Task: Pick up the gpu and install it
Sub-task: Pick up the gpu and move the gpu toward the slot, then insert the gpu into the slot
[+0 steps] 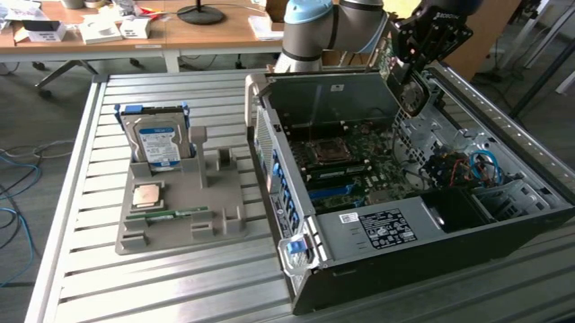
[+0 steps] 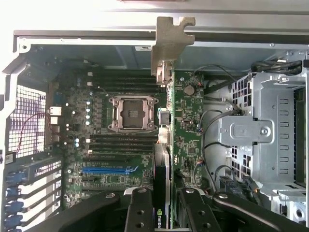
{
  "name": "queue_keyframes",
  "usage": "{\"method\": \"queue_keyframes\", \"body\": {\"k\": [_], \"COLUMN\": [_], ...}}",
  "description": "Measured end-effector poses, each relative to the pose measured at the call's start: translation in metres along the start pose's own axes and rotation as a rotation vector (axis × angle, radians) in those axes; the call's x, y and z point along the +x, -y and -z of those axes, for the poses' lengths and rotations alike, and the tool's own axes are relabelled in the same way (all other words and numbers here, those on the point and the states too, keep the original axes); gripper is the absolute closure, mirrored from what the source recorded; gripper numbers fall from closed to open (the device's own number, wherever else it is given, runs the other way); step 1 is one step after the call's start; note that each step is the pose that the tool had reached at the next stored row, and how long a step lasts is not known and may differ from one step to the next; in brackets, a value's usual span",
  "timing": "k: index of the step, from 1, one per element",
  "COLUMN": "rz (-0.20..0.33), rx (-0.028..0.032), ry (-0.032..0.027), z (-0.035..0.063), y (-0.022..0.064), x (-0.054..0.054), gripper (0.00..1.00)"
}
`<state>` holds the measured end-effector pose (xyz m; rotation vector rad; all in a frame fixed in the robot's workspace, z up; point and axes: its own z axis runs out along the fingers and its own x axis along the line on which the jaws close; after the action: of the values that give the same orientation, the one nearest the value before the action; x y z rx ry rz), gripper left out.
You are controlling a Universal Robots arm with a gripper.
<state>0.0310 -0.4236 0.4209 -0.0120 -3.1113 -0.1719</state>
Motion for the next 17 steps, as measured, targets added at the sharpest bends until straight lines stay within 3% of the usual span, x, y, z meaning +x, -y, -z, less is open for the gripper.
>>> {"method": "queue_keyframes", "body": {"k": [7, 17], "rz": [0.0, 0.0], "rx": [0.0002, 0.0001], "ry": [-0.0002, -0.0001], "z": [-0.0089, -0.0092], "y": [0.001, 0.0011], "x": [-0.0002, -0.0002], "gripper": [0.74, 0.74]}}
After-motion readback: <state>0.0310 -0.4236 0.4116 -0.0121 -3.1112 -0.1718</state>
